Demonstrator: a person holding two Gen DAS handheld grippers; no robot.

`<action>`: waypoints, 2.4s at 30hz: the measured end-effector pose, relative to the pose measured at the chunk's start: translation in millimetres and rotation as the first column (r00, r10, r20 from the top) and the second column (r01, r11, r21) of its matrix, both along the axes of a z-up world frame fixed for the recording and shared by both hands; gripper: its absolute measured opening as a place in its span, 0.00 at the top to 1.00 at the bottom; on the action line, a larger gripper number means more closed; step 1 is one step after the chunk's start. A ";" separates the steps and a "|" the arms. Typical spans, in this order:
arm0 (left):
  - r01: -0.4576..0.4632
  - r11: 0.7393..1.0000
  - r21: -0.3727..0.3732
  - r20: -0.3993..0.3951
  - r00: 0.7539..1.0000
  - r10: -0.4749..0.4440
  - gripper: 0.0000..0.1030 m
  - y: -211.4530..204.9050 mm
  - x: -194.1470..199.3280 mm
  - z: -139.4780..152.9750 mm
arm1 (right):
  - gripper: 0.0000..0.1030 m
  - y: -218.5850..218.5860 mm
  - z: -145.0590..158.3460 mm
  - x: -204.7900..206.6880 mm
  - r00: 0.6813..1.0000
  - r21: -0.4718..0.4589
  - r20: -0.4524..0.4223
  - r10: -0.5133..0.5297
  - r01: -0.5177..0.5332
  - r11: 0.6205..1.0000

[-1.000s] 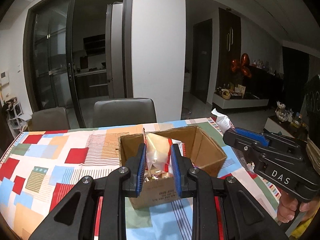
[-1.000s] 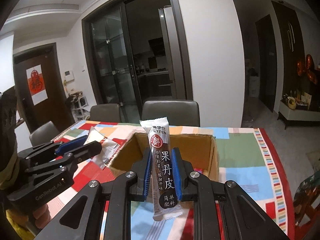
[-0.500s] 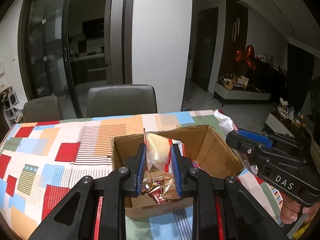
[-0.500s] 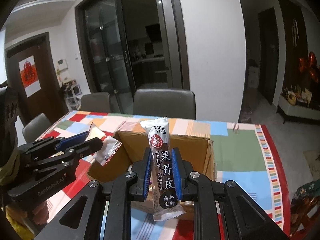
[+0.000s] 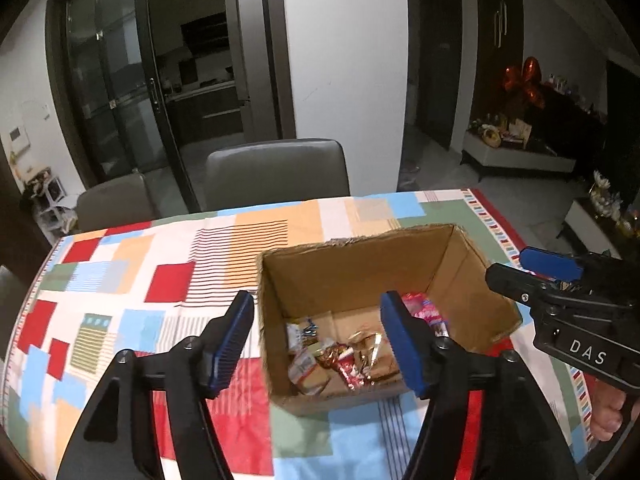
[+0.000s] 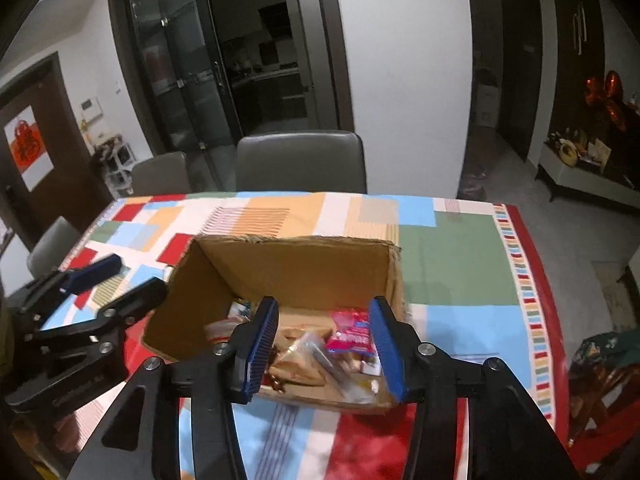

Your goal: Organize snacks

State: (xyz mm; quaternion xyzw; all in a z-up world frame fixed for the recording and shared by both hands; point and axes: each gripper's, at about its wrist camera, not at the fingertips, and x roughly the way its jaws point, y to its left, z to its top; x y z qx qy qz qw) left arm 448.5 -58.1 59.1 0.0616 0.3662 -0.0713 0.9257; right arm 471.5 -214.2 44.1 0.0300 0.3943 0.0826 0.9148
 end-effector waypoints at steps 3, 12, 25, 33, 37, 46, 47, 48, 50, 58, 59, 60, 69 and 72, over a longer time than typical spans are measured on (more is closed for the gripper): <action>-0.027 1.000 0.010 -0.001 1.000 0.027 0.25 4.0 -12.0 5.5 | 0.45 1.6 4.8 -9.1 1.000 -0.017 -0.019 -0.011 0.011 1.000; -0.061 0.998 0.016 0.032 0.998 0.061 0.13 15.0 -48.6 23.2 | 0.34 -0.3 25.7 -45.2 0.999 -0.035 -0.018 -0.048 0.048 0.998; -0.080 0.997 0.009 0.103 0.992 0.079 0.03 22.2 -121.3 41.7 | 0.32 -5.1 42.3 -110.1 0.997 -0.024 0.031 -0.068 0.068 0.997; -0.084 0.996 0.012 0.164 0.983 0.081 0.00 26.1 -176.0 42.6 | 0.27 -4.4 47.6 -165.1 0.990 -0.034 0.111 -0.082 0.086 0.996; -0.084 0.996 0.016 0.197 0.977 0.080 0.00 27.7 -202.0 43.7 | 0.21 -2.9 50.2 -194.8 0.982 -0.040 0.162 -0.095 0.103 0.994; -0.086 0.996 -0.028 0.274 0.957 0.090 0.00 34.7 -254.7 51.9 | 0.18 1.8 50.2 -248.6 0.971 -0.048 0.227 -0.080 0.093 0.994; -0.088 0.996 -0.032 0.279 0.956 0.093 0.00 35.2 -259.5 52.1 | 0.18 2.3 50.0 -253.7 0.969 -0.051 0.233 -0.080 0.095 0.994; -0.088 0.995 -0.038 0.285 0.954 0.096 0.00 36.4 -265.8 53.1 | 0.18 3.2 49.6 -257.3 0.968 -0.053 0.236 -0.081 0.096 0.994; -0.085 0.995 -0.047 0.286 0.954 0.095 0.00 37.3 -274.1 53.0 | 0.18 3.9 49.0 -266.1 0.967 -0.051 0.242 -0.077 0.092 0.994; -0.087 0.996 -0.034 0.289 0.953 0.093 0.00 35.5 -293.8 44.2 | 0.18 4.7 46.9 -294.0 0.958 -0.054 0.274 -0.085 0.103 0.993; -0.084 0.996 -0.032 0.288 0.953 0.090 0.00 34.5 -295.3 43.1 | 0.18 4.3 47.1 -296.9 0.956 -0.055 0.278 -0.089 0.109 0.993; -0.081 0.996 -0.028 0.288 0.954 0.085 0.00 33.7 -297.7 41.9 | 0.18 3.7 47.5 -300.5 0.954 -0.053 0.285 -0.094 0.113 0.992; -0.062 0.998 -0.025 0.316 0.947 0.066 0.00 31.8 -313.9 40.8 | 0.18 3.2 49.3 -323.5 0.941 -0.053 0.321 -0.106 0.129 0.990; -0.068 0.997 -0.022 0.325 0.943 0.071 0.00 33.0 -317.8 41.1 | 0.18 3.7 47.7 -328.8 0.937 -0.060 0.331 -0.115 0.142 0.988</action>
